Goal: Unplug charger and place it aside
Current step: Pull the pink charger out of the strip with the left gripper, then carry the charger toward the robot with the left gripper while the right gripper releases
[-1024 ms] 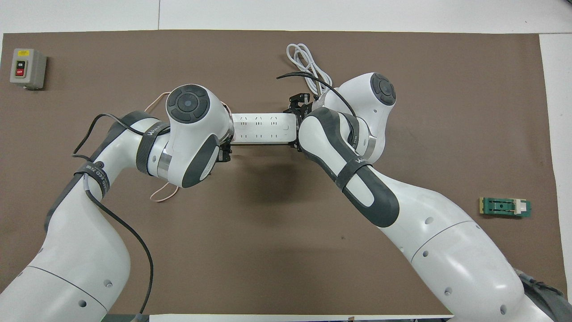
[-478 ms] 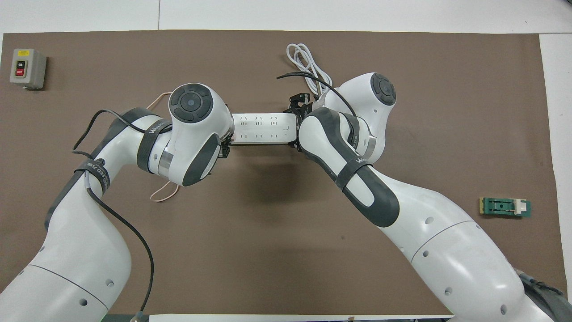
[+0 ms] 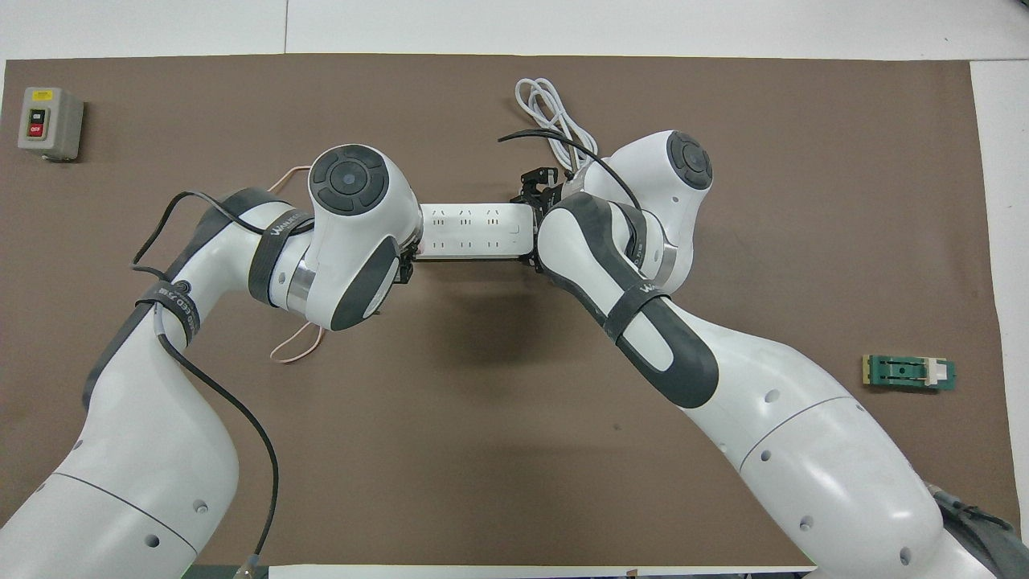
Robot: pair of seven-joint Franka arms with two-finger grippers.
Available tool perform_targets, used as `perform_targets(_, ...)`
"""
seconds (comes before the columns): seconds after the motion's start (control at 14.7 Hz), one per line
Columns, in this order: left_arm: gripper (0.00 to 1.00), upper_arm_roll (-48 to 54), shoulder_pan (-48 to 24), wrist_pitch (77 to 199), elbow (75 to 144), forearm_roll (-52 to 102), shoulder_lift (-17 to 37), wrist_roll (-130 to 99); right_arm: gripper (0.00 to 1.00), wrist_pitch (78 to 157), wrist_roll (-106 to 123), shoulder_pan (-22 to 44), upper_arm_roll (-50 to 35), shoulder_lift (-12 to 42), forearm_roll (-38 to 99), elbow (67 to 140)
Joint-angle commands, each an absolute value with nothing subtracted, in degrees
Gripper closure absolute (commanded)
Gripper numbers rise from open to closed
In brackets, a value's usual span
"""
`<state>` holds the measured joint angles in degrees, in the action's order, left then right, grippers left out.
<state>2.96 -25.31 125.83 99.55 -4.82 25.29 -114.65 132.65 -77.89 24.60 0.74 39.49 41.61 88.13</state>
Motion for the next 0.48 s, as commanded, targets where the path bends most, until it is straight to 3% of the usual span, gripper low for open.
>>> perform_targets(0.0, 1.00, 2.64, -25.93, 119.19, 95.98, -5.89, 25.14, -113.99, 1.00, 133.68, -75.85, 23.64, 0.53, 40.96, 42.89, 86.48)
perform_targets(0.41, 1.00, 2.90, -25.84, 113.21, 94.40, -5.45, 22.85, -112.15, 1.00, 133.68, -75.85, 23.64, 0.53, 40.96, 42.89, 86.48)
